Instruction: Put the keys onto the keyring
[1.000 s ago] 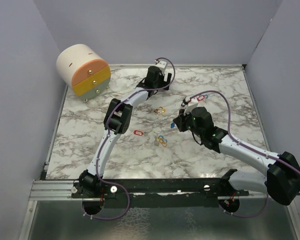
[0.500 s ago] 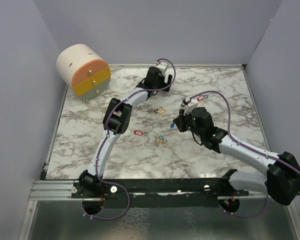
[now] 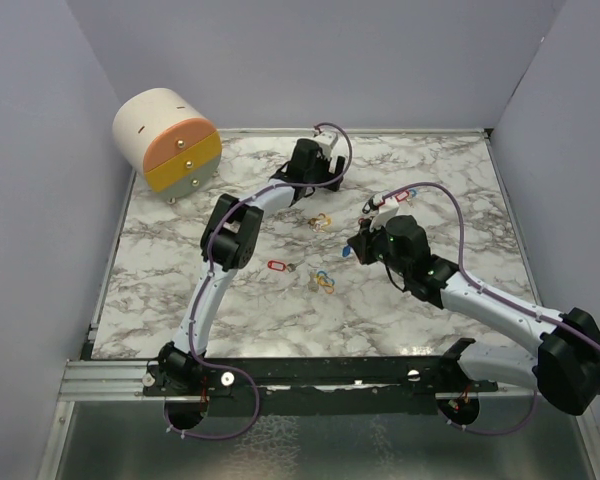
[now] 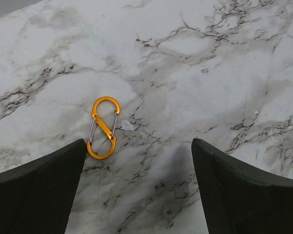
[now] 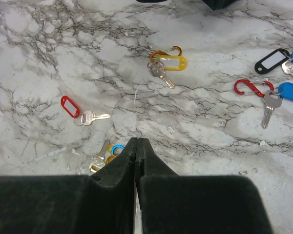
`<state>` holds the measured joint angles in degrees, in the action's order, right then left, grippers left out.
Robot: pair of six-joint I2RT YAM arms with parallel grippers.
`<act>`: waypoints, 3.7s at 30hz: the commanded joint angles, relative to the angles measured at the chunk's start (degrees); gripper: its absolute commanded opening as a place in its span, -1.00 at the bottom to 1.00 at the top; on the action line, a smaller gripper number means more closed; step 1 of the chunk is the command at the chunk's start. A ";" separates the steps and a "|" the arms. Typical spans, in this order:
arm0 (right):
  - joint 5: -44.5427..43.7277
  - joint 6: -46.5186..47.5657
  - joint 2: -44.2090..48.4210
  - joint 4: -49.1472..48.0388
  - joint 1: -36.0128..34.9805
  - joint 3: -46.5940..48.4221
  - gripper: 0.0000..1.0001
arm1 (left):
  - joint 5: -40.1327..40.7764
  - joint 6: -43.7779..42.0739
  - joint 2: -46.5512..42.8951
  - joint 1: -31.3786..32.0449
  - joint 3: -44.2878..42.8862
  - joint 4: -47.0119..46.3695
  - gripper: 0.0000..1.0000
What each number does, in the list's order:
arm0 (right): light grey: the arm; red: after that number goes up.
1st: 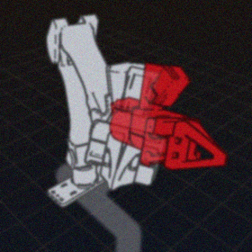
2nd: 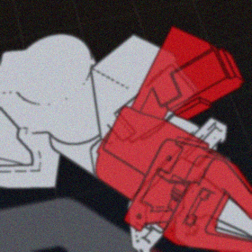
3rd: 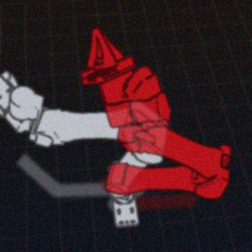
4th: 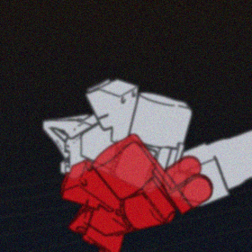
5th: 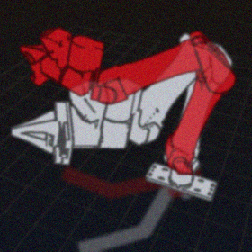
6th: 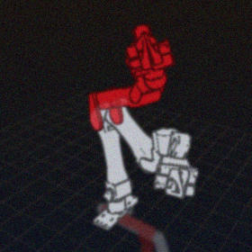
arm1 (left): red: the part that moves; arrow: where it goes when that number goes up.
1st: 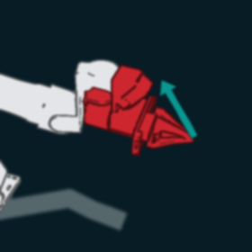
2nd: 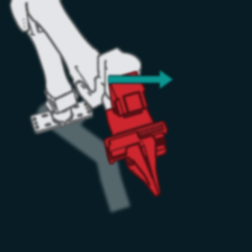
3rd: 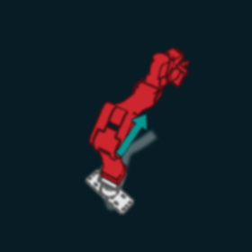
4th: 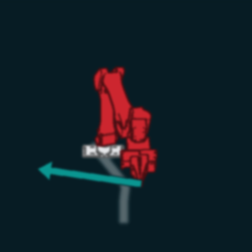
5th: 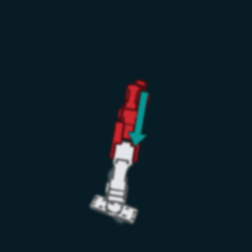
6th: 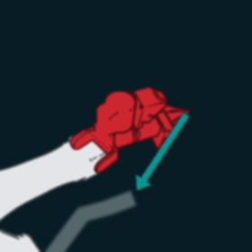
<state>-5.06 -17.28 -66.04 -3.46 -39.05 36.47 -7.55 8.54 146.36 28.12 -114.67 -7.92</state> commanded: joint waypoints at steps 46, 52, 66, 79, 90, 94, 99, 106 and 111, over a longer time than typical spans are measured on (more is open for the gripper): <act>-1.53 0.68 2.29 1.47 -0.33 -0.13 -0.99 | 14.40 0.87 6.39 1.94 -11.11 8.10 0.08; -1.35 0.84 1.88 1.30 -0.30 0.03 -0.99 | 14.05 0.97 6.66 1.95 -11.12 6.87 0.04; -1.44 1.04 1.41 1.18 -0.33 0.09 -0.99 | 13.70 1.53 8.05 1.94 -11.89 5.14 -0.15; -1.45 1.13 1.06 0.84 -0.31 0.00 -0.99 | 13.64 1.59 8.22 1.86 -11.49 4.94 -0.74; -2.82 1.18 0.04 0.09 -0.30 -0.23 -0.99 | 13.70 1.45 0.75 1.79 -3.15 2.71 -1.00; -4.67 1.74 -1.43 0.03 -0.37 0.17 -0.99 | 13.14 3.02 -6.01 1.81 4.38 2.42 -1.00; -6.11 2.36 -2.31 -0.78 -0.28 0.05 -0.99 | 9.68 7.31 -16.83 1.91 16.99 1.83 -1.00; -7.17 3.18 -3.96 -2.92 -0.33 0.14 -0.99 | 6.27 12.31 -33.67 3.69 34.11 -1.02 -1.00; -6.48 4.73 -6.34 -9.62 -0.31 -1.07 -0.99 | 6.31 15.29 -43.14 8.37 45.45 -2.75 -1.00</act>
<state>-10.11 -14.41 -70.81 -5.69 -39.05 36.47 0.89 20.14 109.75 32.42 -76.25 -8.21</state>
